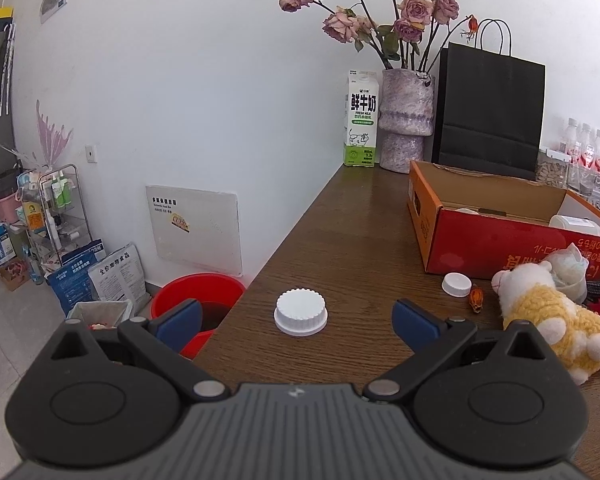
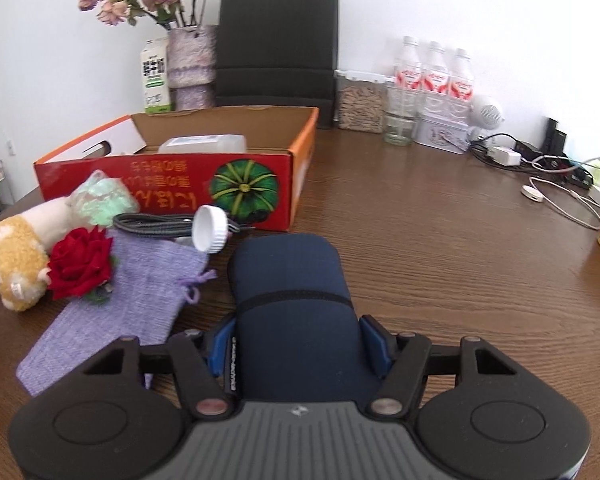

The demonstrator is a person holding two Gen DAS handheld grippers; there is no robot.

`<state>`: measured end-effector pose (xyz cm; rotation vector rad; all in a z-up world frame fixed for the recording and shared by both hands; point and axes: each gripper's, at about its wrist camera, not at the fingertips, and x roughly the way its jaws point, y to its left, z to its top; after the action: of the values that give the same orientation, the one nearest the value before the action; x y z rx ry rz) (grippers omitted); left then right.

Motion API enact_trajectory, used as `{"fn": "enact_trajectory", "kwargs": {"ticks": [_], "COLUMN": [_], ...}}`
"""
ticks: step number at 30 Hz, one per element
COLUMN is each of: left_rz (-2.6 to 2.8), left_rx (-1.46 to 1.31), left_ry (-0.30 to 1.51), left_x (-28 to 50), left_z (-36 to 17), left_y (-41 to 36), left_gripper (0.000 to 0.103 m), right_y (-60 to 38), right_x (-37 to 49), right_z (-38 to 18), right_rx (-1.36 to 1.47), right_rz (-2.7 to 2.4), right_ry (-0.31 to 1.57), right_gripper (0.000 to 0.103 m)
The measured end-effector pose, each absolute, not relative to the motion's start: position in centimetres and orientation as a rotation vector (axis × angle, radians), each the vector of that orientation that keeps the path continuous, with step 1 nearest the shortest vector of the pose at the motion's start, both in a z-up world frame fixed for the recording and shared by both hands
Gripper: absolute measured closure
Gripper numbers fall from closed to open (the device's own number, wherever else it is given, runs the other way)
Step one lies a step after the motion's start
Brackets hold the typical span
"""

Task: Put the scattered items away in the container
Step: 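Grasp the white bottle cap with the left gripper while the right gripper holds the case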

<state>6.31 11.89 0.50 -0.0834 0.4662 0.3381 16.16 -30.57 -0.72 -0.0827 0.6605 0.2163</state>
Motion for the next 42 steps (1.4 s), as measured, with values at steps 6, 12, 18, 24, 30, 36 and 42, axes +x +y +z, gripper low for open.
{"fn": "enact_trajectory", "kwargs": {"ticks": [6, 12, 18, 24, 30, 36, 42], "left_rz": [0.341, 0.367, 0.369, 0.325, 0.328, 0.316, 0.316], "left_rx": [-0.079, -0.056, -0.044, -0.088, -0.111, -0.108, -0.103], "left_ry": [0.475, 0.505, 0.550, 0.613, 0.617, 0.607, 0.575], "left_x": [7.5, 9.3, 11.3, 12.3, 12.0, 11.8, 11.2], "left_z": [0.1, -0.4, -1.4, -2.1, -2.3, -2.0, -1.3], "left_y": [12.1, 12.7, 13.4, 14.1, 14.4, 14.0, 13.5], "left_gripper": [0.000, 0.000, 0.000, 0.047, 0.062, 0.062, 0.062], "right_y": [-30.3, -30.0, -29.8, -29.8, -29.8, -29.8, -29.5], "right_x": [16.0, 15.6, 15.5, 15.5, 15.5, 15.5, 15.3], "right_z": [-1.3, -1.6, -1.6, -1.6, -1.6, -1.6, -1.5], "right_rx": [-0.108, -0.090, -0.088, -0.085, -0.084, -0.086, -0.093], "right_rz": [0.204, 0.220, 0.221, 0.221, 0.221, 0.220, 0.209], "right_ry": [0.638, 0.627, 0.625, 0.626, 0.626, 0.625, 0.616], "right_gripper": [0.039, 0.038, 0.037, 0.035, 0.035, 0.035, 0.037]}}
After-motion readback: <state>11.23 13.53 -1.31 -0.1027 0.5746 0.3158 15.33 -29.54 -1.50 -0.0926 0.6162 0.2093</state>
